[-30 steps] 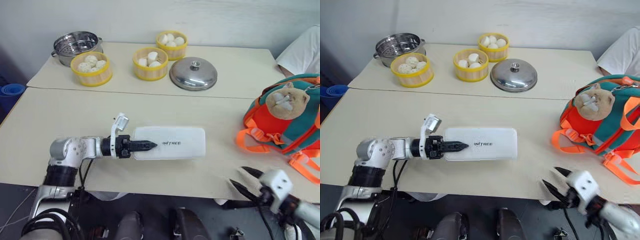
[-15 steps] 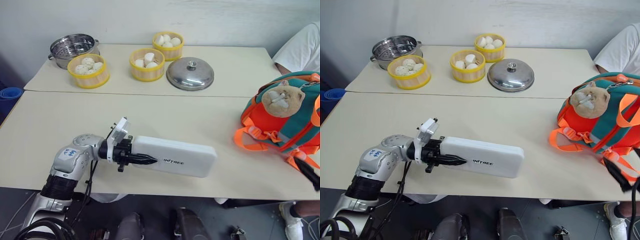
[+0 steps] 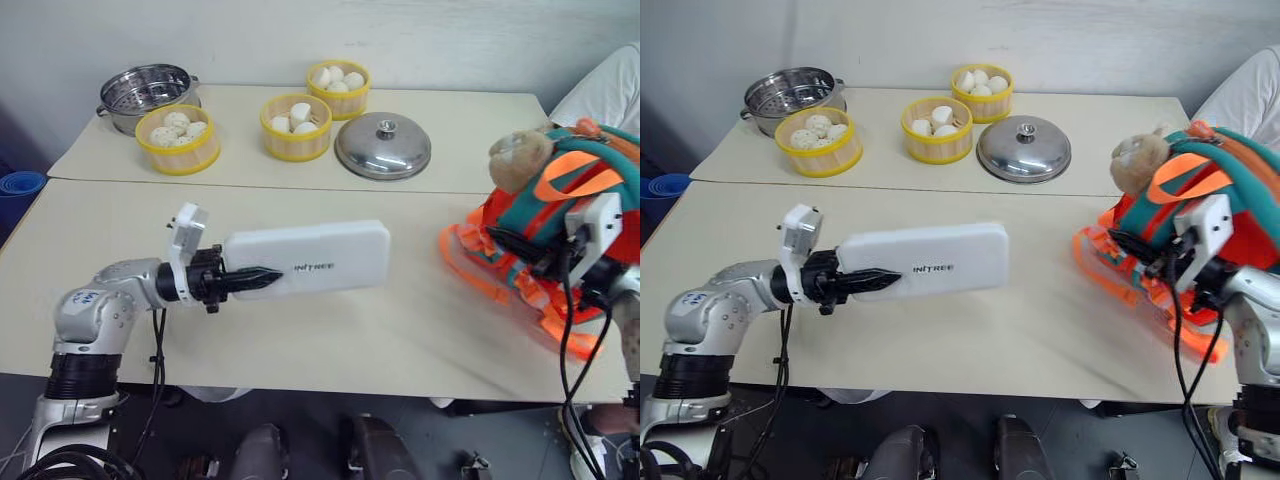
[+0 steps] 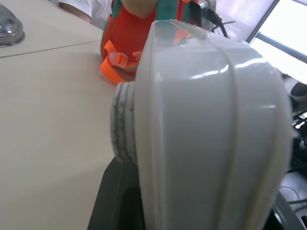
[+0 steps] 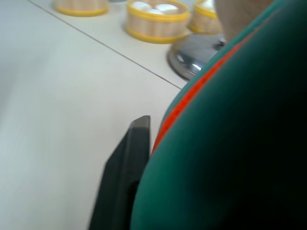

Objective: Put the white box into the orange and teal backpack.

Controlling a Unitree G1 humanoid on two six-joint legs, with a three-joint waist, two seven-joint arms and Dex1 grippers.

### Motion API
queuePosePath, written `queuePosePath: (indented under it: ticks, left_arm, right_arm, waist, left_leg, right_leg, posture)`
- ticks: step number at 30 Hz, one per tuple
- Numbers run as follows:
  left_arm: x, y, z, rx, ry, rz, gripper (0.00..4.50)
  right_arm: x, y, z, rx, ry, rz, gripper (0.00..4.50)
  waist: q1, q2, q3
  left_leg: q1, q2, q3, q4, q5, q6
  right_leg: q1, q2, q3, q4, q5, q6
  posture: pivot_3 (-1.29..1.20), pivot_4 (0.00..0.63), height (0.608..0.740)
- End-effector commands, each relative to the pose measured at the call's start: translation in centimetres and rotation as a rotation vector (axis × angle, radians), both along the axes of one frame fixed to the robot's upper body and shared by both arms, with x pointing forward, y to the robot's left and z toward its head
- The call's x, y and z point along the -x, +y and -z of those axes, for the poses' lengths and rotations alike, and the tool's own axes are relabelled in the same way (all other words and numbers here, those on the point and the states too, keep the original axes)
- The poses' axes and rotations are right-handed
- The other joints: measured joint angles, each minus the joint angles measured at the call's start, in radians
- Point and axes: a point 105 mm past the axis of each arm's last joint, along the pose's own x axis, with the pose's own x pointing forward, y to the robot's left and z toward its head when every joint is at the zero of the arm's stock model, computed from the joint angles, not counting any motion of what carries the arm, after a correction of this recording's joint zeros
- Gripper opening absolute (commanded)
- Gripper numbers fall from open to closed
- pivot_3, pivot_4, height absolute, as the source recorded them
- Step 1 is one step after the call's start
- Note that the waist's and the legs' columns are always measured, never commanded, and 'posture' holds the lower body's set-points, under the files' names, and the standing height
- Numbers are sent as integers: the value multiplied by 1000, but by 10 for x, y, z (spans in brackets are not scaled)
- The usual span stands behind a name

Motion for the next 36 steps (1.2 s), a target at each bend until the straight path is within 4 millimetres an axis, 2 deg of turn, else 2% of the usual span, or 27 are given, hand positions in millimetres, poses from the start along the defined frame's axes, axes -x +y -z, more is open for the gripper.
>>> queuePosePath:
  ticks: [1,2,4,8,11,15,19,22,25,27,29,36]
  left_arm:
    - [5,8,-13,44,-43,-31,1235]
    - [5,13,-8,31,-31,-48,1235]
    - [5,21,-2,13,-14,-77,1235]
    - [3,39,-2,29,43,-135,1235]
    - [8,55,-9,35,94,-148,1235]
    - [15,69,-22,-12,68,-129,1235]
    - [25,68,-33,-53,20,-74,1235]
    - [23,54,-43,-23,0,-56,1235]
    - [12,31,-64,68,-114,-36,1235]
    - [18,7,-75,86,-164,73,1235]
    - [23,-5,-77,72,-188,149,1235]
    - [23,-9,-82,34,-231,231,1235]
  right_arm:
    - [15,65,-15,-48,-41,-234,29]
    - [24,88,-13,-72,-21,-322,29]
    - [43,119,-10,-97,19,-460,29]
    - [78,141,-12,-161,120,-628,29]
    - [111,128,-10,-160,310,-695,29]
    - [132,99,-4,-99,517,-650,29]
    - [129,70,-2,-50,568,-528,29]
    - [124,52,-1,-78,608,-464,29]
    - [132,40,18,-23,699,-451,29]
    - [128,40,19,-28,678,-444,29]
    - [123,41,18,-35,651,-445,29]
    - [109,52,16,-23,564,-443,29]
  waist:
    - [-4,0,0]
    - [-7,0,0]
    - [-13,0,0]
    - [-13,-1,1]
    - [-10,-3,1]
    - [5,-3,1]
    - [8,-3,1]
    - [9,-3,1]
    - [26,-4,2]
    - [31,-4,2]
    - [30,-4,2]
    - [11,-5,2]
  left_leg:
    - [0,0,0,0,0,0]
    - [0,0,0,0,0,0]
    - [0,1,-1,-1,0,-1]
    - [-1,1,-2,-1,0,-1]
    - [-2,0,-3,-1,-2,3]
    - [-3,-1,-6,-1,-6,8]
    - [-4,-1,-7,-1,-7,8]
    - [-4,-1,-8,-1,-7,8]
    - [-5,-2,-9,-1,-6,9]
    - [-6,-2,-9,-1,-6,9]
    - [-7,-2,-9,1,-6,9]
    - [-6,-1,-8,0,-5,7]
  right_leg:
    - [0,0,0,0,0,0]
    - [0,0,0,1,0,0]
    - [-1,0,0,2,0,0]
    - [-2,-1,-2,2,0,0]
    - [-2,-3,-3,1,0,0]
    - [-1,-5,-5,-3,-1,-1]
    - [0,-6,-6,-5,-1,-2]
    - [0,-6,-7,-5,-1,-2]
    - [1,-7,-8,-6,-1,-2]
    - [1,-6,-8,-6,-1,-2]
    - [1,-5,-8,-6,0,-1]
    - [1,-2,-7,-5,0,0]
  posture:
    - [0,150,740]
    - [0,150,740]
    - [0,150,740]
    - [0,150,740]
    - [0,150,740]
    - [0,150,740]
    - [0,150,740]
    - [0,150,740]
    - [0,150,740]
    - [0,150,740]
    - [0,150,740]
    - [0,150,740]
